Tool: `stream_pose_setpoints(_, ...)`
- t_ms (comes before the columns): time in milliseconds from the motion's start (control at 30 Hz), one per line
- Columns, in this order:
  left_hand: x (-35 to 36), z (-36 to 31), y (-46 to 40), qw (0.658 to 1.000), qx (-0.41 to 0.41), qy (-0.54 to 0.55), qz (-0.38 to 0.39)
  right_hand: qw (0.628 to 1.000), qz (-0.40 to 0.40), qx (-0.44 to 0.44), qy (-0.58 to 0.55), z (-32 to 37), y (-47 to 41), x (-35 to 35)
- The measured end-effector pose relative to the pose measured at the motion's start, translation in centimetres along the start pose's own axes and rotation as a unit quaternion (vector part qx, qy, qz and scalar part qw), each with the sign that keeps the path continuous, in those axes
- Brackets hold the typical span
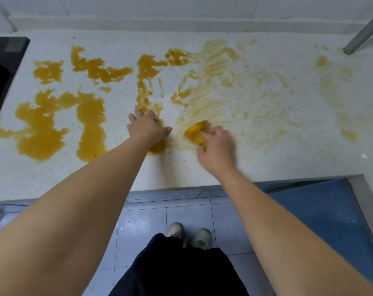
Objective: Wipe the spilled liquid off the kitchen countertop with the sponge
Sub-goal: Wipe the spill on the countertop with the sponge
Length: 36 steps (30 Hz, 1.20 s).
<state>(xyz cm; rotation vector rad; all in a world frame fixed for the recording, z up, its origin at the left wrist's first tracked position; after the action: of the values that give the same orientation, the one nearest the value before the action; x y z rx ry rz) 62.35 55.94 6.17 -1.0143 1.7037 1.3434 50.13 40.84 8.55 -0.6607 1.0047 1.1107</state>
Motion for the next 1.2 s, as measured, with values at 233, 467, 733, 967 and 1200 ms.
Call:
stream_pose_setpoints(233,-0.1,0.2,0.2,1.000,0.011,0.007,0.007,0.994,-0.033,0.103,-0.019,-2.0,-0.9,-1.2)
stream_pose_setpoints(467,-0.3,0.4,0.3,0.999,0.023,0.016,0.022,0.997,-0.033,0.069,0.021,-2.6,-1.3,-1.3)
stream_pose_setpoints(733,-0.8,-1.9,0.8,0.999,0.028,0.007,0.021,0.993,0.024,0.032,-0.114,-0.5,-0.2,-0.8)
stream_pose_setpoints(967,0.7,-18.3,6.8,0.951,0.193,0.210,0.121,0.832,-0.158,0.335,-0.413,-12.5,4.5,-10.0)
stream_pose_setpoints(1200,8.2,-35.1,21.5,0.814,0.258,0.279,0.440,0.749,-0.300,0.386,-0.448,-24.0,15.4,-18.6)
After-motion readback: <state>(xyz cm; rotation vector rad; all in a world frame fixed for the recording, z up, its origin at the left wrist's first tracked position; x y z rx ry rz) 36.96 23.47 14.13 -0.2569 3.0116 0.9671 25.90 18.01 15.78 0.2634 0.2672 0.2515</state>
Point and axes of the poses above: each hand's wrist, its own y-axis away from the middle knuckle, its own x-axis out of the palm, z = x × y, the point moved 7 cm from there along -y, towards the middle knuckle, and after that the axes turned 7 degrees about -y, right-handed, at the moved point
